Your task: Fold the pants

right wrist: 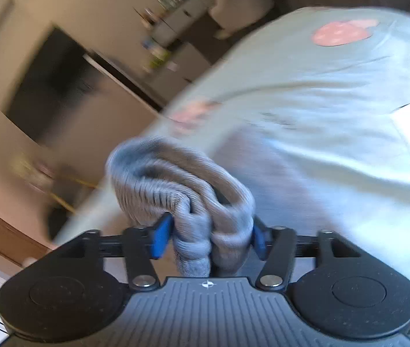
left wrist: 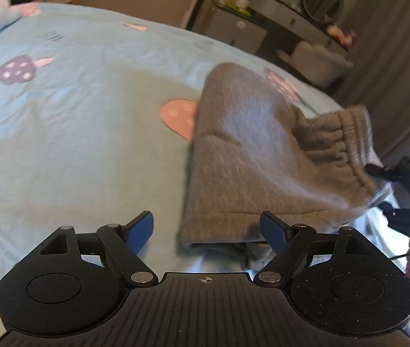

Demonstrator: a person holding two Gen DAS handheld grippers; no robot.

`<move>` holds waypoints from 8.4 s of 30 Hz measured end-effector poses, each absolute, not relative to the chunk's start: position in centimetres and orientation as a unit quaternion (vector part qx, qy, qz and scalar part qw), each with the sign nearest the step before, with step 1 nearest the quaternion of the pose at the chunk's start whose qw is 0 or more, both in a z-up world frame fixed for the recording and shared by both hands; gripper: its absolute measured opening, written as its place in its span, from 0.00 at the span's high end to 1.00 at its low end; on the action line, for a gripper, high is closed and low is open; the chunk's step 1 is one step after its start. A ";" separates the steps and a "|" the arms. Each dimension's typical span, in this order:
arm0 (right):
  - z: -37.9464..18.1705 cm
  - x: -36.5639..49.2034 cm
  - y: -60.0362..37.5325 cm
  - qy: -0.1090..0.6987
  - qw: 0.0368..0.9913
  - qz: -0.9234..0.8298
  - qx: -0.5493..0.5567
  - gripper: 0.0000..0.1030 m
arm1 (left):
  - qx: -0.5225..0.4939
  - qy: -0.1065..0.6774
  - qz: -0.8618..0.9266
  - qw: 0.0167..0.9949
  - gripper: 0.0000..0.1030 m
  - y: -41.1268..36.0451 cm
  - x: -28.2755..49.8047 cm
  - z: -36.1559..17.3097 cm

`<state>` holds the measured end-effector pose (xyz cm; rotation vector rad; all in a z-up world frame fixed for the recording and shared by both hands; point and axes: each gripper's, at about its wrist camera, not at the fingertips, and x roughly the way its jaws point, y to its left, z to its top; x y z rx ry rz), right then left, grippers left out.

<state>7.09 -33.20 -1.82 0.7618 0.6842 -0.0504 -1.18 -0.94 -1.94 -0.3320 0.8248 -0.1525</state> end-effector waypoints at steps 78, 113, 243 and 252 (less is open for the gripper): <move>-1.3 9.7 -37.8 0.345 0.915 0.034 0.207 0.78 | -0.113 0.476 -0.092 0.867 0.48 -7.3 14.5 -3.1; -6.2 14.5 -38.9 0.436 0.826 0.128 0.333 0.45 | -0.233 0.509 -0.165 0.812 0.55 -3.7 14.3 -5.4; 2.1 -0.8 -24.2 0.376 0.927 -0.008 -0.019 0.04 | -0.036 0.427 -0.041 0.903 0.07 -12.4 -2.3 -3.9; 1.4 0.1 -24.0 0.379 0.925 -0.010 -0.026 0.04 | -0.037 0.425 -0.054 0.903 0.07 -12.6 -1.2 -4.3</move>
